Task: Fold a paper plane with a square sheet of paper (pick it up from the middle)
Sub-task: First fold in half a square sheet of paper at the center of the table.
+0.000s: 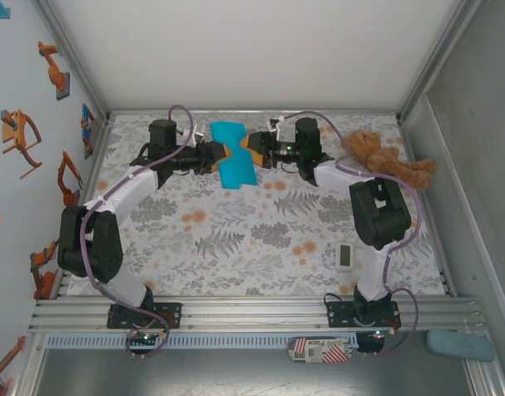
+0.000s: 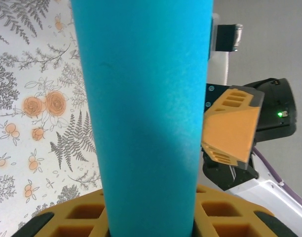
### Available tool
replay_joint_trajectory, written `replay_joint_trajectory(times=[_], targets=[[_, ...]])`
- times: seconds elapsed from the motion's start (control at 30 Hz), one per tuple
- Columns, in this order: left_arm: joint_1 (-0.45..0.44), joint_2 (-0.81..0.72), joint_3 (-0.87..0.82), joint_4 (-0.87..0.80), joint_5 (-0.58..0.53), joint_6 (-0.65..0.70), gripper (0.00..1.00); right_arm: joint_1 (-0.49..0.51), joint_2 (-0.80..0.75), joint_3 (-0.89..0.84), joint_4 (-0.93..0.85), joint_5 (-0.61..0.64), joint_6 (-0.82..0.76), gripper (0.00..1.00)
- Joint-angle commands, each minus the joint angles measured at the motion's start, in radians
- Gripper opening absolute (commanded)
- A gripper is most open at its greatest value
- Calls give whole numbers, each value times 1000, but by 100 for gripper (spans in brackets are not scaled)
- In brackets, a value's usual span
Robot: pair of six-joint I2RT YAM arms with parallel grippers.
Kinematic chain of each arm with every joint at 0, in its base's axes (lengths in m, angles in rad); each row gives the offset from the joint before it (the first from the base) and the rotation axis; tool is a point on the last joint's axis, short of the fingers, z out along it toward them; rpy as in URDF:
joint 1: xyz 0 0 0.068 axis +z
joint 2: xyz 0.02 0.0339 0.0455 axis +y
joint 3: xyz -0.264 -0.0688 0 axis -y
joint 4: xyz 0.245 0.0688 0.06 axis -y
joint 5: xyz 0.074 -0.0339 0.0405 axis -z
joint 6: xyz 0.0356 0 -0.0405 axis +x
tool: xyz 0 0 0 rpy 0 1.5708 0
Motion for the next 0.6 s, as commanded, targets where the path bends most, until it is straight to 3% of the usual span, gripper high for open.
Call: replay_joint_trajectory(times=[0.0,0.37,0.57], targets=[[2,18,40,-54,12,34,32,5,-21,38,-44,-10,-30,68],[4,35,51,-127,7,89,31,-1,-99,72,-380,75,-275,53],[5,45,49,-155,7,113,30,-3,-118,72,-396,66,-288,41]])
